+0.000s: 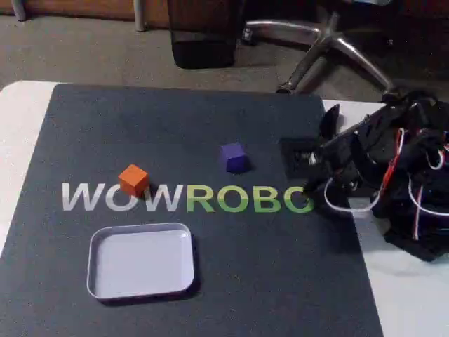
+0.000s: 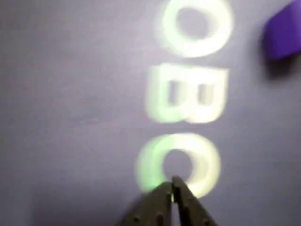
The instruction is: Move blocks one by one until all three blocks are in the tray.
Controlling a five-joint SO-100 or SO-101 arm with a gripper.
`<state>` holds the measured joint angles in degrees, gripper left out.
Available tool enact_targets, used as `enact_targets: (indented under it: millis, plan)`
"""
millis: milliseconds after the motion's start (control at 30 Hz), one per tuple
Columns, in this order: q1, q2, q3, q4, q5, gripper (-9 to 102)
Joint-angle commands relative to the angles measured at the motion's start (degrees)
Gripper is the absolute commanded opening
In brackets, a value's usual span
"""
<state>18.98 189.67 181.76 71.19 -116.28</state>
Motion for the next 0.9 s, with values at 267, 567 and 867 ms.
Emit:
enact_targets:
  millis: [267,567,867]
  plan:
    - [-2.1,-0.2,-9.5,-10.8,6.3,-8]
    - [-13.7,-27.5,-48.3,4.0,28.8,-8]
    - [-19.1,-66.5,-85.5,7.9,51.9,-8]
